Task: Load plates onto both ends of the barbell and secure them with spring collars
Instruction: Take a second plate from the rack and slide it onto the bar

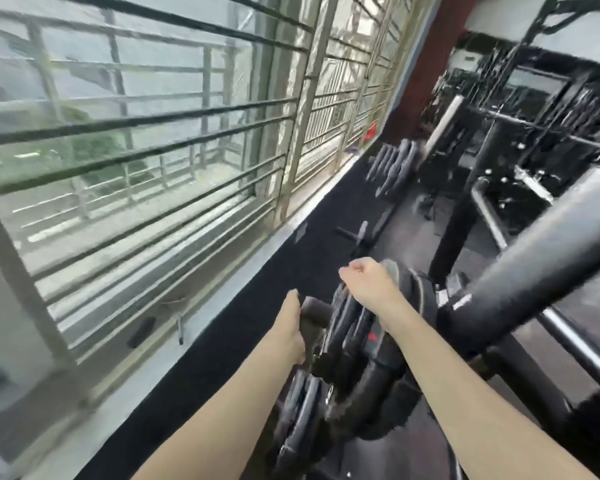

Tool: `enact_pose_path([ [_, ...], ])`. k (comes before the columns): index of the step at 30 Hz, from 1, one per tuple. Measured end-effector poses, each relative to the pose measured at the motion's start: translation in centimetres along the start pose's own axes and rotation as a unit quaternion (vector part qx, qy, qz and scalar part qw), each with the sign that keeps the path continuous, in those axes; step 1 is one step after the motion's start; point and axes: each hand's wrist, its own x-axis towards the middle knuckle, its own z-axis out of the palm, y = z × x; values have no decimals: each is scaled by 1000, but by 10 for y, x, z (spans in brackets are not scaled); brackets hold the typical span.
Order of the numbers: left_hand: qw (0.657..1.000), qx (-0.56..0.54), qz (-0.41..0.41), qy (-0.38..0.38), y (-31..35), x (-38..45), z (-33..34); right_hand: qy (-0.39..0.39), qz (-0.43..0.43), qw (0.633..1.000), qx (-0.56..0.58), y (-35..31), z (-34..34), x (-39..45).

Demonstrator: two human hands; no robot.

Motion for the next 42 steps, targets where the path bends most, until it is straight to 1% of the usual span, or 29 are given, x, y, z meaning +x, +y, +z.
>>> enact_pose_path([
  [2, 1000, 12, -24, -13, 3, 14, 7, -4, 31, 997, -67, -1, 8, 13],
  [5, 993, 3, -117, -18, 1, 26, 11, -5, 67, 979, -191, -4, 17, 22],
  [6, 992, 7, -129, -15, 0, 33, 11, -12, 80, 974, -213, -5, 21, 23],
  [8, 990, 33, -133, -17, -1, 41, 11, -15, 96, 967, -238, -9, 28, 25],
  [10, 985, 62, -158, -20, 1, 43, 8, -2, 98, 964, -247, -10, 32, 27],
  [15, 978, 61, -193, -43, 2, 55, -9, 35, 75, 960, -269, -7, 37, 31],
  [18, 973, 94, -204, -47, 1, 65, -15, 31, 55, 968, -244, -16, 48, 31],
  [21, 973, 109, -200, -43, 6, 80, -21, 39, 8, 984, -176, -29, 71, 30],
  [24, 971, 94, -196, -99, 13, 91, -33, 3, -45, 995, -89, -43, 97, 30],
  [25, 970, 98, -203, -95, 15, 91, -40, -17, -56, 996, -69, -46, 103, 29],
  [26, 971, 97, -203, -75, 18, 91, -49, -37, -68, 995, -55, -49, 107, 28],
  [27, 977, 90, -188, -54, 22, 93, -57, -60, -84, 994, -46, -51, 108, 27],
  [29, 990, 66, -120, -10, 32, 98, -74, -92, -126, 987, -29, -59, 104, 28],
  [31, 999, 32, -16, 23, 48, 99, -83, -85, -160, 984, 3, -71, 93, 29],
  [33, 994, 14, 105, 20, 73, 89, -79, -59, -182, 981, 45, -85, 75, 28],
  [35, 979, 33, 199, 26, 101, 69, -65, -39, -192, 978, 77, -98, 49, 24],
  [37, 959, 84, 264, 56, 122, 45, -47, -14, -198, 975, 97, -109, 21, 18],
  [39, 932, 142, 324, 82, 133, 20, -28, 49, -190, 973, 121, -115, -4, 7],
  [41, 898, 179, 393, 88, 137, -6, -9, 131, -148, 967, 162, -113, -26, -6],
  [42, 875, 194, 435, 85, 134, -19, 1, 174, -128, 958, 191, -106, -36, -15],
])
